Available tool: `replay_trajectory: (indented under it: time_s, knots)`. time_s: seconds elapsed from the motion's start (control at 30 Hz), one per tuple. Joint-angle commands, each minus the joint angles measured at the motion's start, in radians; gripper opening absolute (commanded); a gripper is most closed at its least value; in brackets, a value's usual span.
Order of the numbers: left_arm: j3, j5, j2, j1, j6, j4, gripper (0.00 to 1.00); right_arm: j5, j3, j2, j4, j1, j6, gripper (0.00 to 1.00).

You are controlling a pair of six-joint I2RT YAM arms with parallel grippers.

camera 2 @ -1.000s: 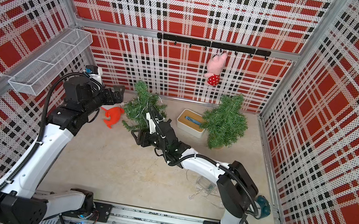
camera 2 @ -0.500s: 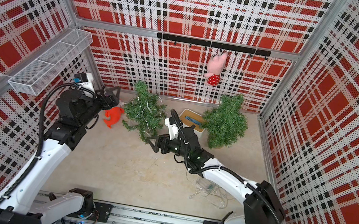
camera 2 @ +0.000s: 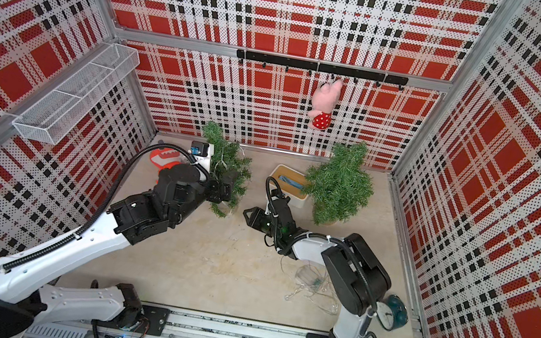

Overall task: Wrap string light around the christmas tree
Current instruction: Move the christmas tree to the center of the board.

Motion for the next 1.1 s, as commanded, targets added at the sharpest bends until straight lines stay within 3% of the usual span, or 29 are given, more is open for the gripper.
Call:
replay_trajectory:
  time_s: [0.0,0.43,1.07]
  knots:
    - [0.011,-0.041,-0.009,-0.004,-0.033,-0.009,0.89,0.024,0.058,0.055,0.144,0.010,0.151,0.45]
    - [0.022,0.006,-0.043,0.011,-0.015,0.050,0.88,0.123,0.236,0.287,0.169,0.057,0.353,0.51]
    - [0.015,0.030,-0.108,0.029,-0.011,0.041,0.87,0.134,0.693,0.581,0.003,0.135,0.345,0.49]
